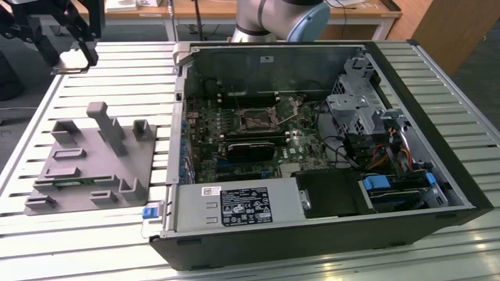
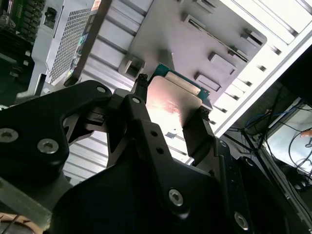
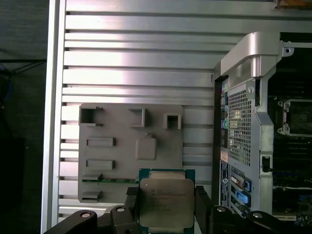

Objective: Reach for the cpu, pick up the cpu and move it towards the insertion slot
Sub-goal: 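Pick up the cpu and move it towards the insertion slot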

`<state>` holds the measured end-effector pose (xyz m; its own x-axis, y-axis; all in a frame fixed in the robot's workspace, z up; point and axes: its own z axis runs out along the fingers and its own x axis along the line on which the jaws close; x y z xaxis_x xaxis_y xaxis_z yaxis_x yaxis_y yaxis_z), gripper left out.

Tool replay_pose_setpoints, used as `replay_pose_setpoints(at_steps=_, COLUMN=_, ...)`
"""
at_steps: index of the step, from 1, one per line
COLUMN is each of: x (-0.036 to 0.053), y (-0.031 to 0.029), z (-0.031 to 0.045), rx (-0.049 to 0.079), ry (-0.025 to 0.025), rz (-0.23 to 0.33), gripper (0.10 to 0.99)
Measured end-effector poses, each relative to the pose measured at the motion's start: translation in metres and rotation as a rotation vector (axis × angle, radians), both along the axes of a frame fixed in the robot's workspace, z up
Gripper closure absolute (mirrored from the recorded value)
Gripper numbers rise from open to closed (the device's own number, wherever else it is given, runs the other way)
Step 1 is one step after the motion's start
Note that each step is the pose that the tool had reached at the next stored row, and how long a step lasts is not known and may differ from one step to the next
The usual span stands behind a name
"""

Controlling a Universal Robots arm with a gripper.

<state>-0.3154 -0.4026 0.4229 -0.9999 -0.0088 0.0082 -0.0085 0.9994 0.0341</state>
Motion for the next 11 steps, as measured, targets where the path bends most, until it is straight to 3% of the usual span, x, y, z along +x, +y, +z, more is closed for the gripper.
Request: replay_pose_setpoints(at_steps=11, x=0.0200, y=0.0000, z=0.0000, rx=0.000, ry=0.0000, rz=0.000, gripper=0.545)
